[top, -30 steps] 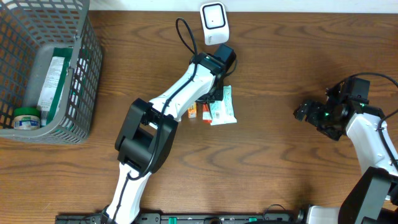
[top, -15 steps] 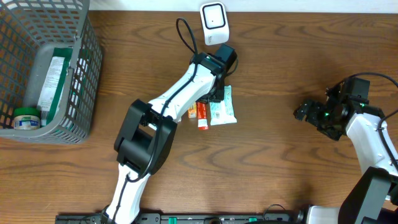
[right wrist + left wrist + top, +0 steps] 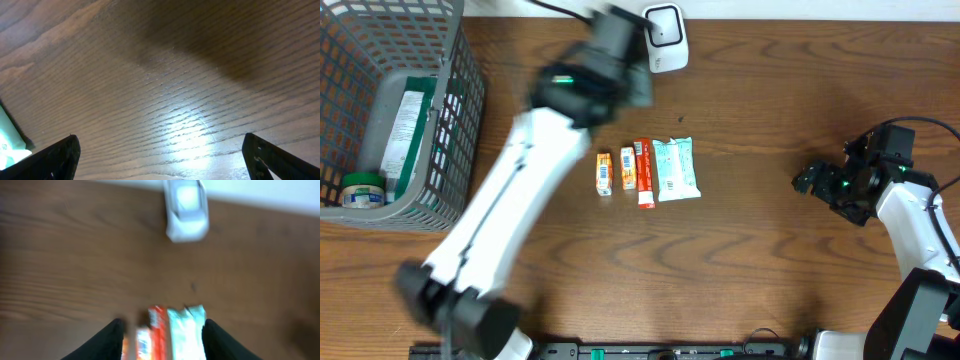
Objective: Scan the item barcode
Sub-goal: 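Reach the left gripper into the basket toward the green-lidded jar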
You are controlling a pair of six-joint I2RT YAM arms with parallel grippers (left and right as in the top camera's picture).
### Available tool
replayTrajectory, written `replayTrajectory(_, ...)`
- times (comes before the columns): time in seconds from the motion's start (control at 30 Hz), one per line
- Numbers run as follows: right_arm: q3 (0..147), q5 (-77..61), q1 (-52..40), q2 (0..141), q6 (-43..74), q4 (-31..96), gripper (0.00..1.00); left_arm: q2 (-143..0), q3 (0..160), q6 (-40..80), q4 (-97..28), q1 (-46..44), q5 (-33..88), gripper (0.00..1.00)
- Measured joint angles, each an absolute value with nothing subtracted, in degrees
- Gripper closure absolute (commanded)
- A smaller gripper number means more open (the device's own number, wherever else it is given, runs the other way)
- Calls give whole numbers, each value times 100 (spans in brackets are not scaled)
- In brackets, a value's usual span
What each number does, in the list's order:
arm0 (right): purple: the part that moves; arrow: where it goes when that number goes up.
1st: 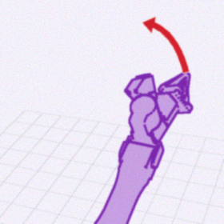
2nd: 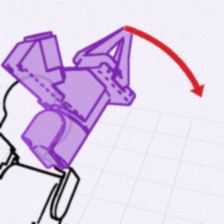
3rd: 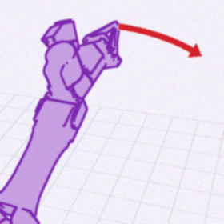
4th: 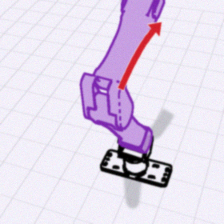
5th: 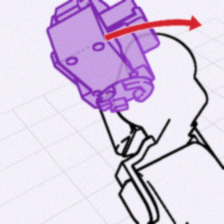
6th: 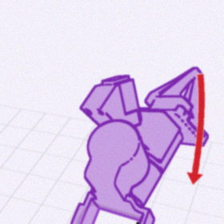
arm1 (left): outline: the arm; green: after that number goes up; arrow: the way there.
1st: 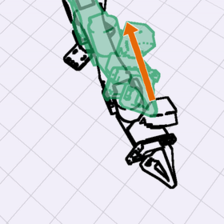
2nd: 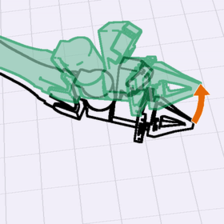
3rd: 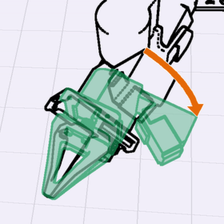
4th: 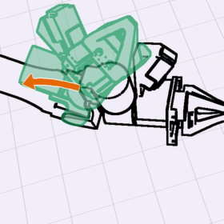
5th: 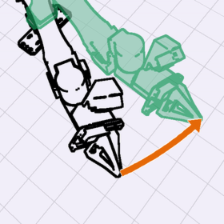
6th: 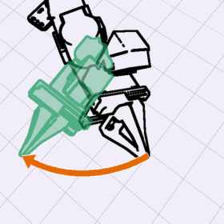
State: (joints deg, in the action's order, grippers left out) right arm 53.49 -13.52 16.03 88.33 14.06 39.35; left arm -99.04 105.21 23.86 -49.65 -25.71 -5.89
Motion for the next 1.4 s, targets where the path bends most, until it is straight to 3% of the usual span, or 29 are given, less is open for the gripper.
replayTrajectory(0.2, 5349, -1354, 1590, 8833, 1406, 3935, 1, -8954, 10525, 2368, -4995, -996, -711, 44)
replayTrajectory(0.3, 5349, -1363, 1588, 8833, 1406, 3935, 1, -8632, 10527, 2359, -5074, -156, -773, 38)
replayTrajectory(0.53, 5349, -1468, 1588, 8833, 1406, 3935, 1, -8562, 10547, 2370, -5706, 1269, -790, 37)
replayTrajectory(0.73, 5349, -1553, 1588, 8833, 1406, 3935, 1, -8932, 10534, 2150, -5857, 1986, -790, 36)
replayTrajectory(0.93, 5349, -1605, 1588, 8833, 1409, 3935, 1, -9327, 10501, 1601, -6014, 2517, -788, 24)
replayTrajectory(1.4, 5349, -1656, 1393, 8833, 1409, 3896, 1, -10722, 10468, 436, -6508, 3450, -790, 18)
